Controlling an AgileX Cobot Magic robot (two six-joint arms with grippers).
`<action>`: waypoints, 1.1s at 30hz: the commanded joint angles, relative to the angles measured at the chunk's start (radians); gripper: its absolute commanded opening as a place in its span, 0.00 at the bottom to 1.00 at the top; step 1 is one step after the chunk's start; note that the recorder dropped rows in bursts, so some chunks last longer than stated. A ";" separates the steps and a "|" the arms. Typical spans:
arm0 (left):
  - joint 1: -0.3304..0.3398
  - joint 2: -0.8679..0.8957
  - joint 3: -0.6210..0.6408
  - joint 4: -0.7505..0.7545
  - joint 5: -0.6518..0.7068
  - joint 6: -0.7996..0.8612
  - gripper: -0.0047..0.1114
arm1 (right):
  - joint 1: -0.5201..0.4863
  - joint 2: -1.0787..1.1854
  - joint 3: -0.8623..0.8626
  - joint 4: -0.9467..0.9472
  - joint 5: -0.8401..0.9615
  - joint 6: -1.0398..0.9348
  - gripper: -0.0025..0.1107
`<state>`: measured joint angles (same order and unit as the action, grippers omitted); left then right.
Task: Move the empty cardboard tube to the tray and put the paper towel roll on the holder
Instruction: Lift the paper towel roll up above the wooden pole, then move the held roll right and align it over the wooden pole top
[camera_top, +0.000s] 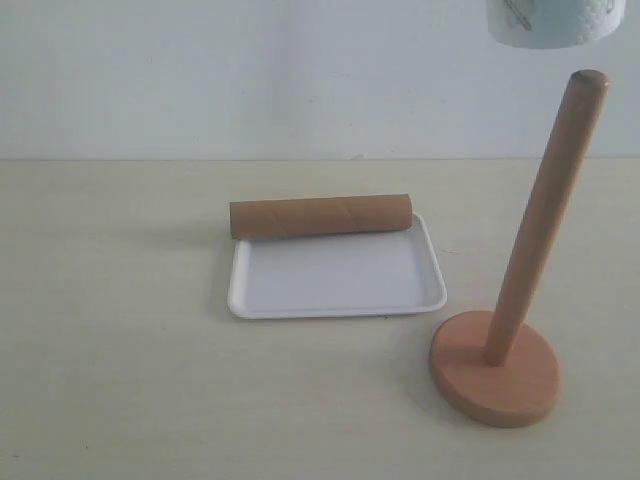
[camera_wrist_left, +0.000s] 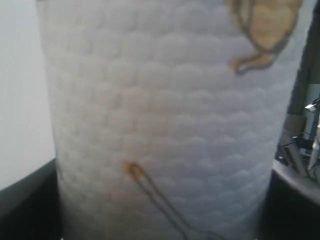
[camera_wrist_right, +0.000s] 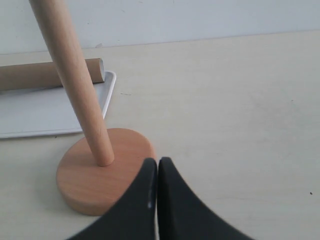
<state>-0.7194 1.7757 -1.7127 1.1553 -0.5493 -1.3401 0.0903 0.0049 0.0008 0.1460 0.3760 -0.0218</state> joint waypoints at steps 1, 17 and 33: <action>0.000 -0.016 -0.002 -0.004 -0.072 -0.052 0.08 | -0.007 -0.005 -0.001 0.000 -0.006 -0.001 0.02; -0.002 -0.008 -0.002 0.136 -0.086 -0.162 0.08 | -0.007 -0.005 -0.001 0.000 -0.006 -0.001 0.02; -0.049 0.047 -0.003 0.077 -0.081 -0.046 0.08 | -0.007 -0.005 -0.001 0.000 -0.006 -0.001 0.02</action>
<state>-0.7566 1.8211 -1.7127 1.2591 -0.6203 -1.4014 0.0903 0.0049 0.0008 0.1460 0.3760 -0.0218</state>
